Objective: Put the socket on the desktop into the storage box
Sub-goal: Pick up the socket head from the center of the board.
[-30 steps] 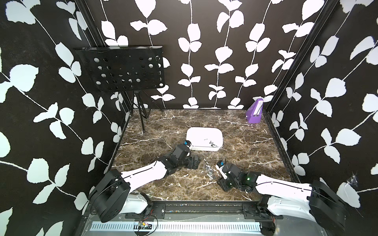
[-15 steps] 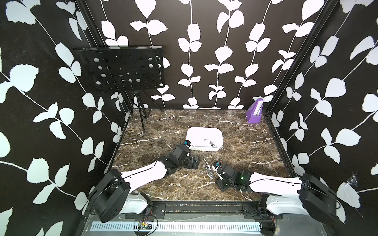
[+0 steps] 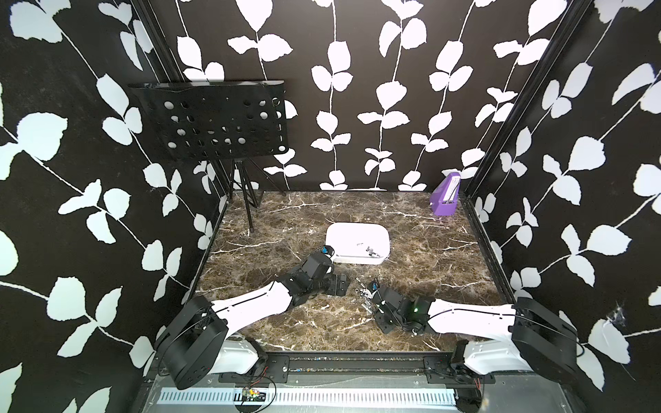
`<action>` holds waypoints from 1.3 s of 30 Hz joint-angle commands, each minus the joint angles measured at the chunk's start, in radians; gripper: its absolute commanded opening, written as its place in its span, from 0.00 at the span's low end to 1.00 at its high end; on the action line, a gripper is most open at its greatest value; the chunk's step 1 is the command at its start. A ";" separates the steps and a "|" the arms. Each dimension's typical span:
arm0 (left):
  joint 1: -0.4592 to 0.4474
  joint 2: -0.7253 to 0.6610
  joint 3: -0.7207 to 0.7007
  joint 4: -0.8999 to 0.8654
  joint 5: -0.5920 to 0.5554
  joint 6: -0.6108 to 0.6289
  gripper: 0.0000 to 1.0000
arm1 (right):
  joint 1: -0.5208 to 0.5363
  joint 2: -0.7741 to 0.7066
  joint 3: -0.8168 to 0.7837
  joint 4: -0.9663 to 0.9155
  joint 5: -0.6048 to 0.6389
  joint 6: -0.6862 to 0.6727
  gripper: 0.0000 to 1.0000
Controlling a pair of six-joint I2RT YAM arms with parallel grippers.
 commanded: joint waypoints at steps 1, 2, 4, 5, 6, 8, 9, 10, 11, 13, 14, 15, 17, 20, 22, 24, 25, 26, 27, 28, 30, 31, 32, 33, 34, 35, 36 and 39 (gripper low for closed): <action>-0.006 -0.023 0.016 0.002 -0.010 -0.003 0.93 | 0.006 0.024 0.032 -0.012 0.024 0.002 0.32; -0.005 -0.023 0.015 0.001 -0.009 -0.003 0.93 | 0.008 0.027 0.034 -0.013 0.023 0.003 0.32; -0.006 -0.023 0.015 0.002 -0.012 -0.003 0.93 | 0.009 0.036 0.039 -0.016 0.025 0.003 0.32; -0.006 -0.023 0.015 0.002 -0.012 -0.003 0.93 | 0.009 0.037 0.040 -0.017 0.025 0.003 0.32; -0.005 -0.024 0.015 0.002 -0.013 -0.004 0.93 | 0.010 0.040 0.041 -0.017 0.027 0.004 0.31; -0.005 -0.023 0.016 0.002 -0.013 -0.003 0.93 | 0.009 0.044 0.044 -0.020 0.031 0.004 0.31; -0.006 -0.024 0.015 0.002 -0.013 -0.003 0.93 | 0.011 0.047 0.047 -0.022 0.037 0.005 0.30; -0.007 -0.024 0.015 0.002 -0.013 -0.003 0.93 | 0.010 0.049 0.048 -0.027 0.044 0.007 0.29; -0.005 -0.024 0.015 0.001 -0.014 -0.003 0.93 | 0.010 0.048 0.050 -0.032 0.052 0.009 0.29; -0.005 -0.021 0.015 0.001 -0.015 -0.003 0.93 | 0.010 0.045 0.051 -0.040 0.070 0.015 0.27; -0.006 -0.022 0.015 0.002 -0.013 -0.003 0.93 | 0.011 0.046 0.051 -0.044 0.078 0.018 0.27; -0.005 -0.022 0.016 0.002 -0.013 -0.003 0.93 | 0.010 0.044 0.051 -0.046 0.083 0.021 0.27; -0.005 -0.021 0.016 0.002 -0.013 -0.003 0.93 | 0.011 0.042 0.051 -0.045 0.090 0.025 0.26; -0.006 -0.020 0.016 0.001 -0.013 -0.004 0.93 | 0.012 0.046 0.055 -0.058 0.110 0.033 0.24; -0.006 -0.020 0.017 0.001 -0.013 -0.003 0.93 | 0.010 0.045 0.058 -0.059 0.121 0.036 0.24; -0.006 -0.021 0.016 0.002 -0.013 -0.005 0.93 | 0.011 0.046 0.058 -0.060 0.123 0.038 0.24; -0.006 -0.020 0.016 0.002 -0.012 -0.005 0.93 | 0.010 0.046 0.060 -0.060 0.125 0.037 0.24; -0.005 -0.021 0.016 0.002 -0.013 -0.005 0.93 | 0.011 0.048 0.061 -0.061 0.126 0.039 0.24; -0.005 -0.021 0.016 0.002 -0.013 -0.005 0.93 | 0.012 0.050 0.061 -0.060 0.126 0.040 0.24; -0.005 -0.020 0.016 0.000 -0.013 -0.005 0.93 | 0.010 0.051 0.063 -0.060 0.121 0.041 0.25; -0.007 -0.021 0.016 0.001 -0.012 -0.005 0.93 | 0.010 0.057 0.066 -0.061 0.103 0.038 0.26; -0.006 -0.022 0.015 0.000 -0.011 -0.005 0.93 | 0.012 0.059 0.067 -0.058 0.089 0.036 0.27; -0.006 -0.022 0.016 0.000 -0.012 -0.005 0.93 | 0.011 0.061 0.069 -0.055 0.074 0.032 0.27; -0.006 -0.022 0.016 0.000 -0.012 -0.005 0.93 | 0.010 0.063 0.069 -0.050 0.061 0.030 0.28; -0.006 -0.023 0.016 0.000 -0.011 -0.005 0.93 | 0.010 0.064 0.069 -0.046 0.050 0.028 0.29; -0.005 -0.024 0.016 0.001 -0.010 -0.005 0.93 | 0.011 0.063 0.069 -0.042 0.048 0.028 0.30; -0.006 -0.024 0.017 0.000 -0.009 -0.006 0.93 | 0.010 0.063 0.070 -0.044 0.049 0.029 0.31; -0.005 -0.023 0.015 0.000 -0.009 -0.007 0.93 | 0.010 0.064 0.071 -0.047 0.062 0.033 0.32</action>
